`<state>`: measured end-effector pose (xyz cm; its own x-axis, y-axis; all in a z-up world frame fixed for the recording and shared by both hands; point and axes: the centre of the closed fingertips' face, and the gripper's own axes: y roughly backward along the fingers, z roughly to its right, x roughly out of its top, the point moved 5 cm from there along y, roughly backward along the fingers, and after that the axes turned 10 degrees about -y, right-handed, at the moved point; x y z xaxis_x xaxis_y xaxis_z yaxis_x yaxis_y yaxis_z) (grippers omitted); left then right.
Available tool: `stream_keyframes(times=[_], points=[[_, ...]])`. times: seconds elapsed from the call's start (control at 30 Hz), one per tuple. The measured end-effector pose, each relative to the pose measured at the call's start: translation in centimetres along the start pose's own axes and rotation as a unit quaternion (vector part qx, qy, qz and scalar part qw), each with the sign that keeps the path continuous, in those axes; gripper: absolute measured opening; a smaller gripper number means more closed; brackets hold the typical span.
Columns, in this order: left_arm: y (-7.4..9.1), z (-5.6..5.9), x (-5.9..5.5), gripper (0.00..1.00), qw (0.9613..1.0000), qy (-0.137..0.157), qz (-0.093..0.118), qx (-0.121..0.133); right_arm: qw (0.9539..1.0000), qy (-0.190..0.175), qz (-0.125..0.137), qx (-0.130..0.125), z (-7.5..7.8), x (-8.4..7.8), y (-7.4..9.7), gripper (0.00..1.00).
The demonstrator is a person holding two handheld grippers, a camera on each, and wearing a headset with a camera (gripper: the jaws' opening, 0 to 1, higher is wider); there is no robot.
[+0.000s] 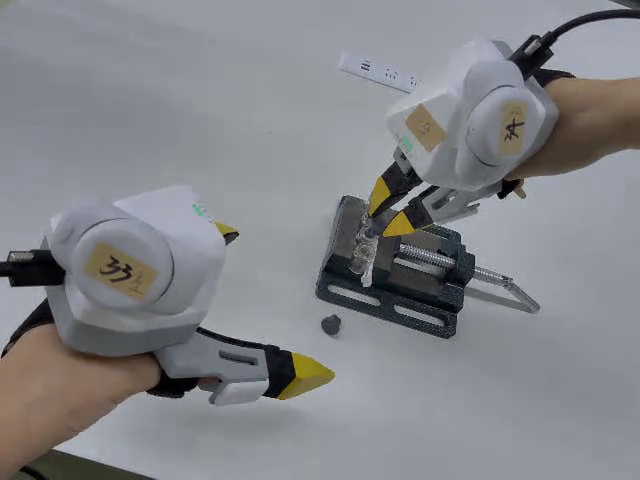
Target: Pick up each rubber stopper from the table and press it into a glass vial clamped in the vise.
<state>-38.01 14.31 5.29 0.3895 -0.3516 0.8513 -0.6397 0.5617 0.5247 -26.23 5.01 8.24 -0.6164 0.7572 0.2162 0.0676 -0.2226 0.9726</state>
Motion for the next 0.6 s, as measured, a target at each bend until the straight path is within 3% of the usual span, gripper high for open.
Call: stream_keyframes(times=[0.6], points=[[-0.03,0.07,-0.5,0.96,1.0,0.009,-0.002,-0.002,1.0,0.005,-0.006,0.006,0.08,0.31,-0.17,0.04]])
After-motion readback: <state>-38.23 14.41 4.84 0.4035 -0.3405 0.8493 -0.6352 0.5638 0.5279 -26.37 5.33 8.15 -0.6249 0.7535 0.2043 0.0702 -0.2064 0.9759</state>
